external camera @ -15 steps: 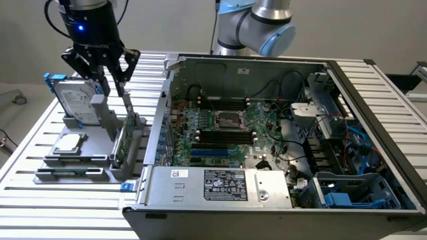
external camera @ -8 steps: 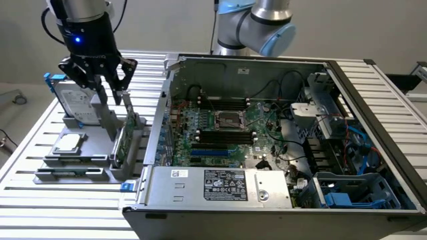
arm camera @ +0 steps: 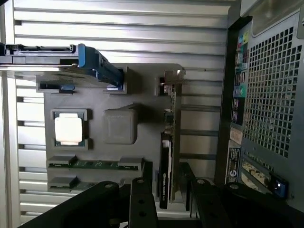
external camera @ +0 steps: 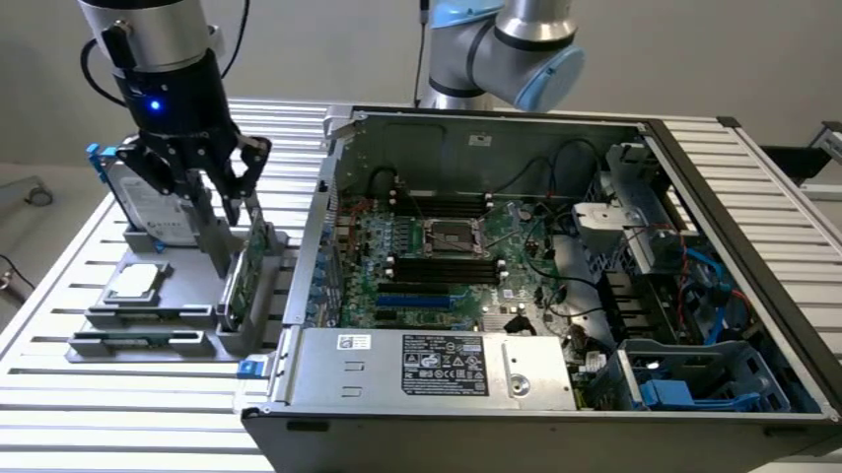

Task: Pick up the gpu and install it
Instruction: 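Pick up the gpu and move the gpu toward the slot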

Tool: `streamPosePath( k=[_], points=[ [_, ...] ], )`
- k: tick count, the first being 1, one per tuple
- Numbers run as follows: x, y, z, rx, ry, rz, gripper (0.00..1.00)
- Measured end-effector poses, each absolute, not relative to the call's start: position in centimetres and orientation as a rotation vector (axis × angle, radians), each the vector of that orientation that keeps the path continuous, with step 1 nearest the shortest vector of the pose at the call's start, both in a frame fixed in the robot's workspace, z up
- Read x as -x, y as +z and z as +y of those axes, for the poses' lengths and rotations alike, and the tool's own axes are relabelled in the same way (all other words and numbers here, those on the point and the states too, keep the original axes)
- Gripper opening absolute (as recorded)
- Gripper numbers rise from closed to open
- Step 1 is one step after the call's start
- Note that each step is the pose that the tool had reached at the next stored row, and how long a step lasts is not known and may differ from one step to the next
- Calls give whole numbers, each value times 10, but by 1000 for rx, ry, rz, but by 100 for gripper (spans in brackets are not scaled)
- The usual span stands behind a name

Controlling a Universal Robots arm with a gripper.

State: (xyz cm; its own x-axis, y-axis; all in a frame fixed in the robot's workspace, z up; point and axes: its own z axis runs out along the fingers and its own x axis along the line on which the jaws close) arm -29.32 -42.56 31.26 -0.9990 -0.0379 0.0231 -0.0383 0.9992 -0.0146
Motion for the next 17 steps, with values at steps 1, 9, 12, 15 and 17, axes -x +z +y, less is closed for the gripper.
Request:
streamPosePath(
  k=[1,9,12,15,17],
  points=[
    [293,311,-426,-64,24,-3118,36],
    [291,296,-426,-91,24,-3117,36],
    [290,291,-426,-99,24,-3117,36],
    [290,285,-426,-110,24,-3117,36],
    [290,282,-426,-119,24,-3117,36]
  ],
)
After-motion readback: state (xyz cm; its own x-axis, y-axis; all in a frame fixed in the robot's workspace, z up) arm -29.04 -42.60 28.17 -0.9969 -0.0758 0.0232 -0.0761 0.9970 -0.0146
